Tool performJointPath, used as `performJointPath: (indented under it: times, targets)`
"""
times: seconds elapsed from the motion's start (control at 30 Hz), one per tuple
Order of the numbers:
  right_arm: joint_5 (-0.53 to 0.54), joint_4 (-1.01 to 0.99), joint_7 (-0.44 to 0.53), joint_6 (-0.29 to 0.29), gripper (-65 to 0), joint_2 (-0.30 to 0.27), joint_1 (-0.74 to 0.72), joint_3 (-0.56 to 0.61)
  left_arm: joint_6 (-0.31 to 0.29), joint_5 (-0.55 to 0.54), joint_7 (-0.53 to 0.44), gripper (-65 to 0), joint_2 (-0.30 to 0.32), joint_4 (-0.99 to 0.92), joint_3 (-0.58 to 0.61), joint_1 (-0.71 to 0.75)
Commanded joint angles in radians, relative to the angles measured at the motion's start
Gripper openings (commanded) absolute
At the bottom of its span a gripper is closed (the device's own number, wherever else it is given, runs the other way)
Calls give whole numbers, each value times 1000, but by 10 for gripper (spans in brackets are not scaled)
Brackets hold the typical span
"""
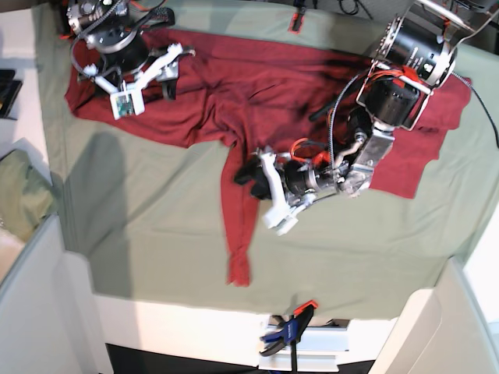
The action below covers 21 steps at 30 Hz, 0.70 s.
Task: Fold the T-shirt properly
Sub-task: 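Reach the left gripper to the hanging sleeve and grasp its cuff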
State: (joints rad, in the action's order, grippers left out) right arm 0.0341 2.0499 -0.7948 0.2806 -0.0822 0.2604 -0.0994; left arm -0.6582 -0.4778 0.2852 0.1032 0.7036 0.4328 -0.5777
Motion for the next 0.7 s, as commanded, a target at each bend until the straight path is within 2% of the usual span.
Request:
performJointPath:
  times: [0.0, 0.07, 0.27, 0.47, 0.57, 0.67]
  targets:
    - [12, 34, 20, 0, -275, -2, 7, -16, 10, -10, -23, -285, -4, 9, -4, -34]
    - [12, 63, 21, 0, -275, -2, 35, -38, 13, 3, -24, -285, -17, -1, -4, -35]
    - [15, 133, 21, 0, -275, -4, 90, -65, 71, 50, -32, -285, -20, -12, -4, -37]
    - [16, 140, 23, 0, -275, -4, 101, -65, 75, 74, -32, -285, -18, -12, -4, -57]
    - [16, 140, 23, 0, -275, -4, 101, -65, 105, 103, -34, -285, -18, -12, -4, -58]
    - [16, 140, 23, 0, -275, -4, 101, -65, 105, 111, -35, -289, -20, -12, -4, -45]
